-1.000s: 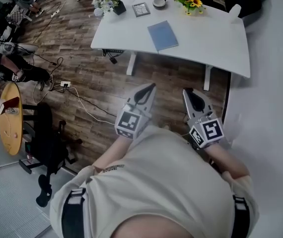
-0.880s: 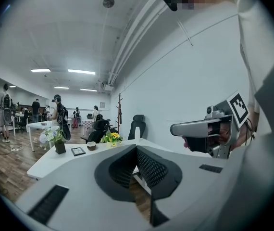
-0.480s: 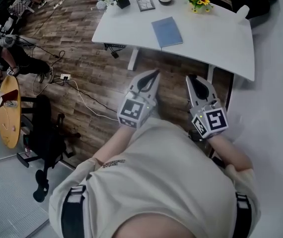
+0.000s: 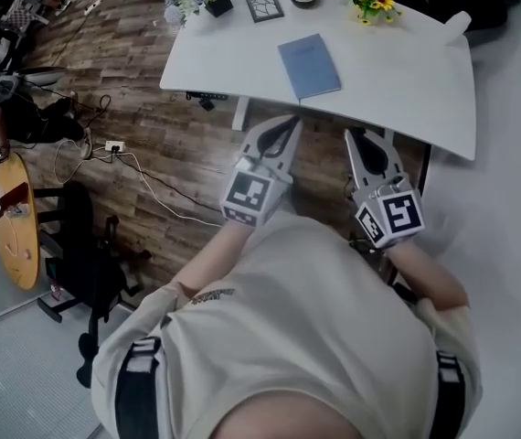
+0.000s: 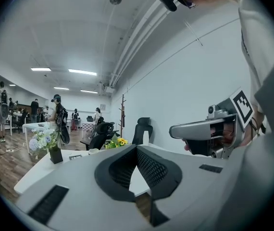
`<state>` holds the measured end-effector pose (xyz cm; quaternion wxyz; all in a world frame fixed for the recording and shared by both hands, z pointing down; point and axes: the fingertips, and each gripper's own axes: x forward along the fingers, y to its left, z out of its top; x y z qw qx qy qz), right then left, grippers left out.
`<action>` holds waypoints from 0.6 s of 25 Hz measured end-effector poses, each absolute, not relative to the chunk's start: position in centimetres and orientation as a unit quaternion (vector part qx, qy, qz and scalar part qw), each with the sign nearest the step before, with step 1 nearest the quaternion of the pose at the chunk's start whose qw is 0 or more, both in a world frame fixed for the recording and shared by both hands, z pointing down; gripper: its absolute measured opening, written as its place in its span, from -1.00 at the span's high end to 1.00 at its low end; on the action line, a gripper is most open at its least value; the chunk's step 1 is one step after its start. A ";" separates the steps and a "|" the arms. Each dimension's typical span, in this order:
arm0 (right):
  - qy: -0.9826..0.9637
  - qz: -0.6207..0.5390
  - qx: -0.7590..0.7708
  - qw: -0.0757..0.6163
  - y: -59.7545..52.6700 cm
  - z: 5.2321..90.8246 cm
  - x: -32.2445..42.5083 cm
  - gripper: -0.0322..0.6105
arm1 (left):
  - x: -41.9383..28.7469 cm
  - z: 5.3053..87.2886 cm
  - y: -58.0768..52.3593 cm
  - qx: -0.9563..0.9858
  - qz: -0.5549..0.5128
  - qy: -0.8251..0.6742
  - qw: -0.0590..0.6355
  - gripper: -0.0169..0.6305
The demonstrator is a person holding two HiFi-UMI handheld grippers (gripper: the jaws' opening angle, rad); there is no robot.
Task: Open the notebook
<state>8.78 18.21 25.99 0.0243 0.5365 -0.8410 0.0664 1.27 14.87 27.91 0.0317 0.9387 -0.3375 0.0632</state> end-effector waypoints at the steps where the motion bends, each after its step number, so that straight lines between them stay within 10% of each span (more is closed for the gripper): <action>1: -0.840 0.072 0.537 0.025 17.4 26.3 8.7 0.89 | 1.2 28.0 14.0 0.939 0.064 -0.337 0.033 0.91; 15: -0.826 0.119 0.549 0.050 6.6 29.3 9.1 0.89 | 1.8 30.3 3.6 0.942 0.082 -0.319 0.067 0.91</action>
